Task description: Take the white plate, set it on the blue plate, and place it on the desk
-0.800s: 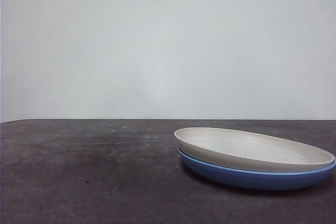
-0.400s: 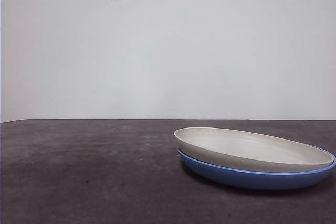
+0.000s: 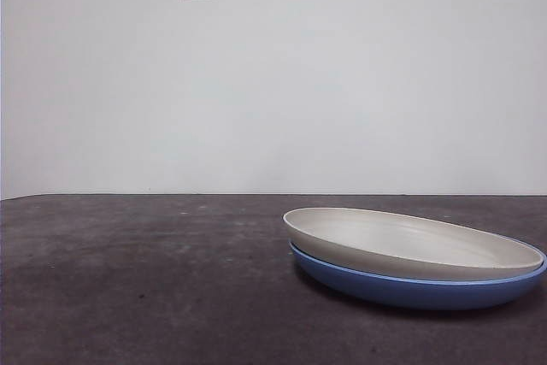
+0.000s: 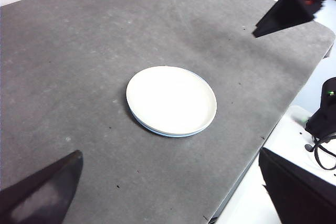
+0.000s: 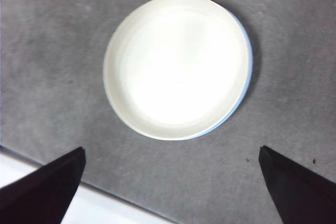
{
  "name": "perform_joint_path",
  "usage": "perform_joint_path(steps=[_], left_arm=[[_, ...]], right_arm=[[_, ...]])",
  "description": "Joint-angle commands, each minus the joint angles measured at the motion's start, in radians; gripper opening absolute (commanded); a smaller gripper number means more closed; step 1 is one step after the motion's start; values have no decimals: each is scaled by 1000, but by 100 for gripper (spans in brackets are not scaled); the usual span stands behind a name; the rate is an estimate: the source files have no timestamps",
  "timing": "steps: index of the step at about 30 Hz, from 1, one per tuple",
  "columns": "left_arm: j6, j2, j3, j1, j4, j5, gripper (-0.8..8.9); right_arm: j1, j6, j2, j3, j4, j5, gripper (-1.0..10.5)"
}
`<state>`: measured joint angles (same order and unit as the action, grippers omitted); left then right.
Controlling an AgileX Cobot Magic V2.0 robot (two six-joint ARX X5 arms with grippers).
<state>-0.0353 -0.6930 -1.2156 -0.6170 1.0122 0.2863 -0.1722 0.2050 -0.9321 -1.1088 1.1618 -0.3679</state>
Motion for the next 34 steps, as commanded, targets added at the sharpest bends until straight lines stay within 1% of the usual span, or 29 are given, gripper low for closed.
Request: perform_joint_path(steps=[1, 7, 16, 21, 28, 31, 34], left_arm=[[5, -5, -13, -5, -11, -2, 635], [5, -5, -13, -5, -11, -2, 635], [5, -5, -13, -5, -11, -2, 635], [5, -5, -13, -5, -11, -2, 635], [5, -5, -13, -5, -11, -2, 635], [5, -5, -13, -5, -12, -2, 635], [5, -5, -13, -5, -12, -2, 635]], right_arm=[[28, -50, -77, -18, -21, -27, 621], [51, -78, -259, -18, -109, -85, 621], [51, -107, -502, -6, -195, -106, 621], [59, -127, -581, 0, -218, -103, 620], [82, -131, -672, 18, -272, -107, 620], [90, -133, -702, 32, -296, -131, 617], [93, -137, -724, 43, -318, -165, 542]])
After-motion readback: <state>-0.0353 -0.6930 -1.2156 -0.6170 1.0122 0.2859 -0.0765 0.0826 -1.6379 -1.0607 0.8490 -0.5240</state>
